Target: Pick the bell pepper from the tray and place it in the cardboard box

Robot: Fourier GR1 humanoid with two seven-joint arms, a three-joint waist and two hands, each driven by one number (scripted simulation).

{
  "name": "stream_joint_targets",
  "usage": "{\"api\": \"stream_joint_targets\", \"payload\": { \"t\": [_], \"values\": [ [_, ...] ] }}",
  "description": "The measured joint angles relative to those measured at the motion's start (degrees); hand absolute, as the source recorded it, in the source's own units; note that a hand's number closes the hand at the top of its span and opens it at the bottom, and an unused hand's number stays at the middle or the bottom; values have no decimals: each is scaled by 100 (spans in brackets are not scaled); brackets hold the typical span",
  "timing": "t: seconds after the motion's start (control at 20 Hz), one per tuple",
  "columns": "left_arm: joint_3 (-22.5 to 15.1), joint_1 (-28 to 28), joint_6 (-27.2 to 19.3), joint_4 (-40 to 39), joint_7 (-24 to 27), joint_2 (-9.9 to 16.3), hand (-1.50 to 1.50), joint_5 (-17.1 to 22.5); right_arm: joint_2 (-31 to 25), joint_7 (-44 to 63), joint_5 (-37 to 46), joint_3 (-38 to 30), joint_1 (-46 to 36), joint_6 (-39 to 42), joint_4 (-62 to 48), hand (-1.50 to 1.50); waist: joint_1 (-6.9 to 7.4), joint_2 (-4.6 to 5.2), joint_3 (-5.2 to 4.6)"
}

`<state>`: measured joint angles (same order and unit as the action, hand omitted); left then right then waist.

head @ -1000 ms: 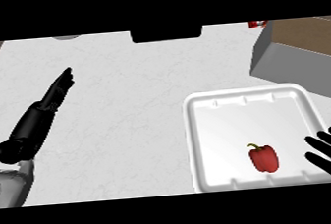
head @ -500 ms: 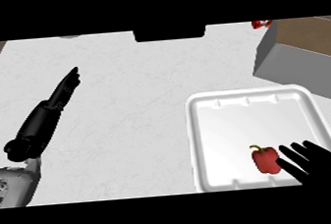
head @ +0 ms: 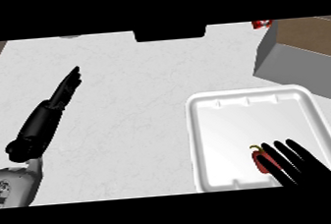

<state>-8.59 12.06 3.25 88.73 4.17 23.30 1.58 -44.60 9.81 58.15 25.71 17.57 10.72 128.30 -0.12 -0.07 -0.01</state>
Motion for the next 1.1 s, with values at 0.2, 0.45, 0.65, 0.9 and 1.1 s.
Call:
{"api": "stream_joint_targets", "payload": {
  "t": [0.2, 0.45, 0.65, 0.9, 1.1],
  "values": [
    [135, 59, 111, -221, 157, -124, 0, -117, 351, 6, 305, 55, -326, 233, -266, -150, 1, 5, 0],
    [268, 3, 275, -108, 49, -202, 0, -197, 670, -87, 655, 13, -474, 264, -707, -150, 2, 4, 1],
    [335, 13, 361, -83, 27, -325, 0, -315, 965, -139, 926, 38, -612, 321, -964, -150, 2, 5, 1],
    [437, 55, 430, -103, 12, -479, 0, -459, 1208, -552, 910, -158, -871, 347, -1493, -150, 7, 6, 1],
    [558, 48, 559, -74, -32, -526, 0, -518, 1374, -736, 1081, -179, -747, 228, -1698, -150, 0, 5, 1]
  ]
}}
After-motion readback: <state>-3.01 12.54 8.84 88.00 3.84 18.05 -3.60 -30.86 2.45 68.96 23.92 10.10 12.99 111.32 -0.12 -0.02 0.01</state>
